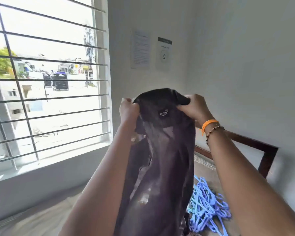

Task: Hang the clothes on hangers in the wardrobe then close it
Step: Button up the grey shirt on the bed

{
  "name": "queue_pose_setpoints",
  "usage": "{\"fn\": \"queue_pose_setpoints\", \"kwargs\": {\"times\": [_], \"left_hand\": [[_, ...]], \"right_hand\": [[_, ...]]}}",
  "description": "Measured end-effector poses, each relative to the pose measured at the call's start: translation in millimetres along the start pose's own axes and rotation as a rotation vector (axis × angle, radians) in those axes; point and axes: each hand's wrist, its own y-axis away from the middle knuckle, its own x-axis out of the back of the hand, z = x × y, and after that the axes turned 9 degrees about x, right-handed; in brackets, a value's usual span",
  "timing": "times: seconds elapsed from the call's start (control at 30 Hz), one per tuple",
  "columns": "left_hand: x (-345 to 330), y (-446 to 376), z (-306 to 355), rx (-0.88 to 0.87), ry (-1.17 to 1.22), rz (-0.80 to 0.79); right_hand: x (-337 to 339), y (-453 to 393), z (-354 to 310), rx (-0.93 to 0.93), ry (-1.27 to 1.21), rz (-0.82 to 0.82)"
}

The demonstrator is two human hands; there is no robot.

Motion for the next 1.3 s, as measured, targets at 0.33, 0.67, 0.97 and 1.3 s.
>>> {"fn": "queue_pose_setpoints", "kwargs": {"times": [0.33, 0.67, 0.97, 1.3], "left_hand": [[30, 72, 25, 0.181, 0.073, -0.144], [60, 104, 4, 0.112, 0.558, -0.339], [50, 120, 55, -0.229, 0.784, -0.322], [-59, -40, -157, 0.052, -0.286, -0.491]], "right_hand": [[17, 63, -58, -0.248, -0.282, 0.339], [10, 103, -77, -0.391, -1.134, 0.347], [28, 78, -118, 0.056, -0.731, 0.708], [-180, 16, 72, -0.499, -0.629, 0.106]]}}
